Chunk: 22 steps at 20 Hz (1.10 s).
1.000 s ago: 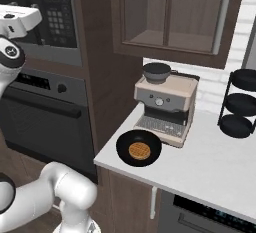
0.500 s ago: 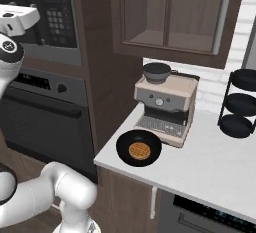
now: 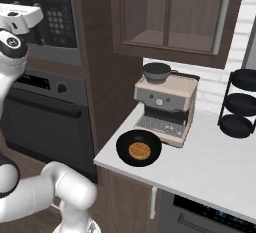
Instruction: Open the microwave, place the bowl with waffle inside the microwave, then close the microwave door and turn it on.
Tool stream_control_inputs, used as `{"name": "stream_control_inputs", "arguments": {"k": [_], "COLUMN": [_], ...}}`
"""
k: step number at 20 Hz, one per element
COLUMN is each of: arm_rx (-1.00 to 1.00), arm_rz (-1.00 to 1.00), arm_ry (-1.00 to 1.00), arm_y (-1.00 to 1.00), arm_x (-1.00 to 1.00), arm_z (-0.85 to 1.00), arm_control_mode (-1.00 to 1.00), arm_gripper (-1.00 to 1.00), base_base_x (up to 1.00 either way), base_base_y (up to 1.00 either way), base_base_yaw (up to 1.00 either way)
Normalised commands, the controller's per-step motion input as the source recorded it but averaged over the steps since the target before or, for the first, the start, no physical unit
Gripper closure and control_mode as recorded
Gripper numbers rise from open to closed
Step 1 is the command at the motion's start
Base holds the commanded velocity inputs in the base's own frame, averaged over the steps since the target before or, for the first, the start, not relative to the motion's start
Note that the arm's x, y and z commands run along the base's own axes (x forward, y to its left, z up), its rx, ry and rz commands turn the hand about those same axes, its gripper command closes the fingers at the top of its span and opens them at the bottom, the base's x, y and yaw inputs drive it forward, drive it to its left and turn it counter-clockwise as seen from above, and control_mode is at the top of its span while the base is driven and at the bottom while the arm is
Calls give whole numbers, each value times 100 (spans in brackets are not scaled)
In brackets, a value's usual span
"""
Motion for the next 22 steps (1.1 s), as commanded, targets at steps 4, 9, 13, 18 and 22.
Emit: {"name": "stream_control_inputs", "arguments": {"k": [4, 9, 13, 18, 22], "arm_rx": [0, 0, 0, 0, 0], "arm_rz": [2, 3, 3, 10, 19], "arm_ry": [0, 0, 0, 1, 7], "arm_y": [0, 0, 0, 19, 74], "arm_x": [26, 29, 12, -7, -59], "arm_z": [-3, -14, -9, -2, -3], "arm_control_mode": [-100, -100, -100, -100, -100], "arm_gripper": [-100, -100, 100, 100, 100], "base_base_x": [0, 0, 0, 0, 0], "base_base_y": [0, 0, 0, 0, 0], "base_base_yaw": [0, 0, 0, 0, 0]}}
